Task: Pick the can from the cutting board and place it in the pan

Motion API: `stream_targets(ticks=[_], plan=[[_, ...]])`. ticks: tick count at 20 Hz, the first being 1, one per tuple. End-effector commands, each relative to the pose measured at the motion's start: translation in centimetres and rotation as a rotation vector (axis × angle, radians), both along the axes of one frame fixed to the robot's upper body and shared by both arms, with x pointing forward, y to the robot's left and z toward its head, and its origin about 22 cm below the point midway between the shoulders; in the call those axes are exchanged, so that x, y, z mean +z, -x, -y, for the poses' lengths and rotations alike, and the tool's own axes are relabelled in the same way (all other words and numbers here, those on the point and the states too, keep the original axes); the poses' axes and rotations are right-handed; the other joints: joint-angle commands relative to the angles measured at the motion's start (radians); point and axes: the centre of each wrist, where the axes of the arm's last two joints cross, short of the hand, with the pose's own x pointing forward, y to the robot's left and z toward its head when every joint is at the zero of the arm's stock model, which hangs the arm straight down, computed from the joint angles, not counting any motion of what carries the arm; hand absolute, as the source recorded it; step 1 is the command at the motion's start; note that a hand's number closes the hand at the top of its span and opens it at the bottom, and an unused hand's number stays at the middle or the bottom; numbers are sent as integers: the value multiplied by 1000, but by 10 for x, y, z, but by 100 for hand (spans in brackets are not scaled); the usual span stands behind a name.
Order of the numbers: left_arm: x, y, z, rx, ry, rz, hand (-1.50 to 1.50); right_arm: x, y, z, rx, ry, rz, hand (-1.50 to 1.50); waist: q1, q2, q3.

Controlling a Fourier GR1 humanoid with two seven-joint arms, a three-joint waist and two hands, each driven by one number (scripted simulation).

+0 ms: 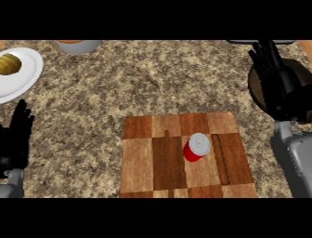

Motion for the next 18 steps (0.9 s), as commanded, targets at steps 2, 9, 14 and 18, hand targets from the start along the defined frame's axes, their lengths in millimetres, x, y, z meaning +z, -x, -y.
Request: stream_targets(ticks=[2,9,14,18], plan=[[13,-13,10,-106,-12,89,0,-11,8,-9,214,20,-52,150,0,3,24],[45,-33,21,-292,-11,240,0,-73,52,2,329,265,56,-150,-31,-1,24],[44,-33,35,-303,-2,233,0,-53,88,51,167,424,203,-150,-36,-6,23],[39,-28,39,-308,-1,244,0,4,103,87,239,562,170,-150,-22,-4,23]])
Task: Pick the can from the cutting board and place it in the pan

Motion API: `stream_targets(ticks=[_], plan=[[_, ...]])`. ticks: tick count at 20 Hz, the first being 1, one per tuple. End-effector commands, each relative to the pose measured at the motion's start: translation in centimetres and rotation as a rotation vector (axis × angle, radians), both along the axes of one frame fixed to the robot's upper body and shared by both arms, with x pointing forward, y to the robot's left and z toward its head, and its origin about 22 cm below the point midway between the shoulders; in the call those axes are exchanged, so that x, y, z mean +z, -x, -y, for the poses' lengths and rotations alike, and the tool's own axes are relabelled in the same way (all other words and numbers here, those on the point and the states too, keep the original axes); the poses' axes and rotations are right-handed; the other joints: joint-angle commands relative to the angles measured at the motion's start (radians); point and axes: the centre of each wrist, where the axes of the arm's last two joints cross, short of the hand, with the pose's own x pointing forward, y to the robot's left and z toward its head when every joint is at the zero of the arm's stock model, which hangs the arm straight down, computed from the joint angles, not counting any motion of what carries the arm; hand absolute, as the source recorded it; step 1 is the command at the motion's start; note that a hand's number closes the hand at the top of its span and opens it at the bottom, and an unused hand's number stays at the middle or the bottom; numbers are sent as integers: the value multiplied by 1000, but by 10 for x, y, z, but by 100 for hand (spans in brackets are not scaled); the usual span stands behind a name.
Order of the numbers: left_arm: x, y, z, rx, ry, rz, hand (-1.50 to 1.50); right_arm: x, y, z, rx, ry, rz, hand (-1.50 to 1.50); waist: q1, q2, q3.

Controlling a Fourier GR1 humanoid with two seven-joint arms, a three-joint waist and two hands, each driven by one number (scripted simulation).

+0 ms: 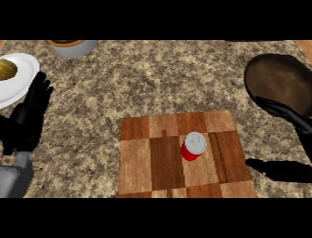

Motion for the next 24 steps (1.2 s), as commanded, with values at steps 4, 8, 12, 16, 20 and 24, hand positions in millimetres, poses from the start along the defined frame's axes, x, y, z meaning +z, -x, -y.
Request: stream_targets(ticks=[4,8,12,16,20,24], plan=[[-6,-2,5,-40,-4,1,0,90,20,26,72,355,-37,-150,6,-1,-2],[-18,-3,8,-30,-17,0,0,148,23,20,65,479,-105,-150,12,2,-3],[1,-22,4,-57,11,9,0,158,10,-8,38,478,-94,-150,37,7,-1],[1,-17,22,-70,19,16,0,177,19,-45,26,507,-56,-150,39,6,-1],[-4,-14,19,-47,1,4,0,168,1,-63,94,471,-108,-150,39,6,0],[2,-17,2,-62,9,6,0,160,2,-86,194,450,-164,-150,39,6,0]])
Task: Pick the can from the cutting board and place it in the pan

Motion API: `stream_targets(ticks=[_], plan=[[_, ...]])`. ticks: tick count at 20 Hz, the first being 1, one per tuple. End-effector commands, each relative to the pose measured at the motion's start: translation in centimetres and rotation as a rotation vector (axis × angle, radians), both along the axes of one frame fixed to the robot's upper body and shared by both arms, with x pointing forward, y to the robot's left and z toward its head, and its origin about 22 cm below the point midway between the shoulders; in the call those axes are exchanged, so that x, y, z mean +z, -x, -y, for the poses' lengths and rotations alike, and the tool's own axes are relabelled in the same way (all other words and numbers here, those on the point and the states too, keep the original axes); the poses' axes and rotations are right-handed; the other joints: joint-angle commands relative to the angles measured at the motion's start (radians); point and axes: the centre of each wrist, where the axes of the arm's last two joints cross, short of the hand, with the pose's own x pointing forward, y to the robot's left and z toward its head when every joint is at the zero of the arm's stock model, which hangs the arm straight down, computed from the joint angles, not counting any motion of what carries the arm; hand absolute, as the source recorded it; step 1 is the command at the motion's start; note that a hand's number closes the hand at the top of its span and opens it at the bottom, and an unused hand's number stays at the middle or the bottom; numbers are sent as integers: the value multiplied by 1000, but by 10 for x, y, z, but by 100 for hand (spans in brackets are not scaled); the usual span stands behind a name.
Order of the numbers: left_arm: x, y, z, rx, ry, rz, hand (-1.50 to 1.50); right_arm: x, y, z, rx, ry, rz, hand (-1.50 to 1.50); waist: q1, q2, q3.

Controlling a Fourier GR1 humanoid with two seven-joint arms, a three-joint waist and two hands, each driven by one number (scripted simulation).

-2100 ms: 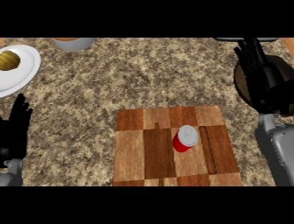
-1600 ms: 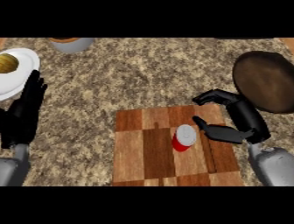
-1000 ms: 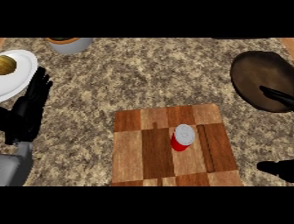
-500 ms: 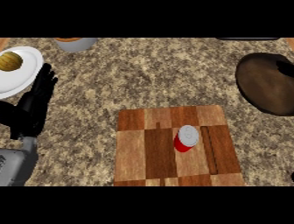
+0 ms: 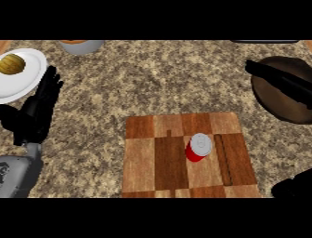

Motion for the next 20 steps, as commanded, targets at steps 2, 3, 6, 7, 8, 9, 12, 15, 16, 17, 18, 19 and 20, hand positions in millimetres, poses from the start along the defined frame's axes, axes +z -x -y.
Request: stream_targets(ticks=[2,3,6,7,8,9,12,15,16,17,18,19,20], plan=[[2,1,7,1,-3,7,0,-7,-3,-41,69,-26,-31,-150,3,0,1],[6,0,-6,9,-9,10,0,-11,9,-29,60,-20,-45,-150,-5,-1,1],[10,-6,-7,0,8,10,0,-5,1,-48,22,63,-75,-150,-3,0,0],[8,-1,-1,5,-2,-5,0,-27,15,-47,1,81,-91,-150,-7,-1,1],[6,-1,-13,13,8,-1,0,-22,2,-54,-11,89,-122,-150,-3,0,0],[4,2,-7,0,-3,-15,0,-16,-2,-45,-18,103,-128,-150,-4,-1,1],[12,-2,-5,-17,0,-6,0,-28,7,-56,-64,76,-114,-150,-7,-1,1],[-3,-7,-6,-8,5,-7,0,-49,-15,-49,-104,137,-114,-150,-6,1,1],[16,16,-3,4,-4,-5,0,-42,1,-44,-111,138,-126,-150,-3,-3,1],[-3,16,-1,17,-3,-6,0,-45,-1,-38,-116,149,-142,-150,-6,-1,1],[18,4,-13,3,-10,5,0,-54,-14,-48,-111,159,-158,-150,-3,0,1],[4,-6,-3,2,-22,9,0,-51,-35,-47,-96,185,-173,-150,-3,2,1],[14,-4,0,10,-2,11,0,-54,-15,-40,-93,174,-177,-150,-7,-1,1]])
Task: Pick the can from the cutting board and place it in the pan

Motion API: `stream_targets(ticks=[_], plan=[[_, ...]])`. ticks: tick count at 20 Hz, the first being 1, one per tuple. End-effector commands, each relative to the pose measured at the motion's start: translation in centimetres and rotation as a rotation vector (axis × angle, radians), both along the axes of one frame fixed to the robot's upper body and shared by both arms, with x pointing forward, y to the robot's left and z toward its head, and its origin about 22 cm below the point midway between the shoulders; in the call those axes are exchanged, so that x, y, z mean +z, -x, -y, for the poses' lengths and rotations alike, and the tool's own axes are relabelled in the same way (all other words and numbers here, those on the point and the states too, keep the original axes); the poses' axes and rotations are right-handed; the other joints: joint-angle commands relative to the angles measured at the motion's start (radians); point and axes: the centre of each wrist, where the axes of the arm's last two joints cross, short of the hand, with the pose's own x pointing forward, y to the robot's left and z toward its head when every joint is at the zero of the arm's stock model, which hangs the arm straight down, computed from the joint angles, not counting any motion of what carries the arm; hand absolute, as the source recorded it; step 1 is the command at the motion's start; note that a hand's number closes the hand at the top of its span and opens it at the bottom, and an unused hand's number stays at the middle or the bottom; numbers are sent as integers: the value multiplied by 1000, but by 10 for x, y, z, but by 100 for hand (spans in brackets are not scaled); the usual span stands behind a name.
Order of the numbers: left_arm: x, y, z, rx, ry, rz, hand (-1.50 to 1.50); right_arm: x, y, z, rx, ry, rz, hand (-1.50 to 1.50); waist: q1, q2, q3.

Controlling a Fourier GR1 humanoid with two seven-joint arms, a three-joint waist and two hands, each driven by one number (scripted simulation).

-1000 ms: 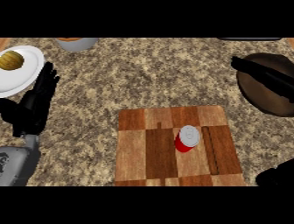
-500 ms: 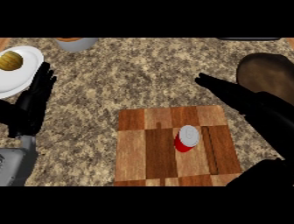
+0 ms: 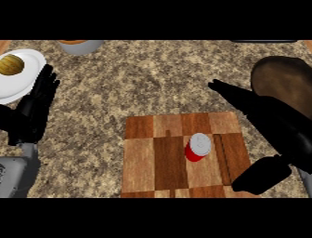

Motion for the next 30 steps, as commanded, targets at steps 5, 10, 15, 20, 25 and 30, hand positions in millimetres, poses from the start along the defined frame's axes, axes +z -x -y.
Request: stream_targets(ticks=[5,10,15,20,25,30], plan=[[-9,1,-4,0,-4,-6,0,-30,-8,-16,51,22,-91,-150,-2,0,0],[-3,4,5,6,18,-7,0,-33,-20,-43,104,91,-96,-150,4,1,0],[3,8,-9,13,1,4,0,-55,-16,-28,98,108,-102,-150,1,-1,0],[-7,1,14,-3,19,4,0,-40,-35,-31,67,258,-112,-150,3,0,0],[1,-8,2,-5,-8,0,0,-70,-24,-42,91,338,-142,-150,-2,0,0],[-9,6,19,-1,4,-10,0,-61,-26,-34,73,337,-166,-150,-2,-1,0]])
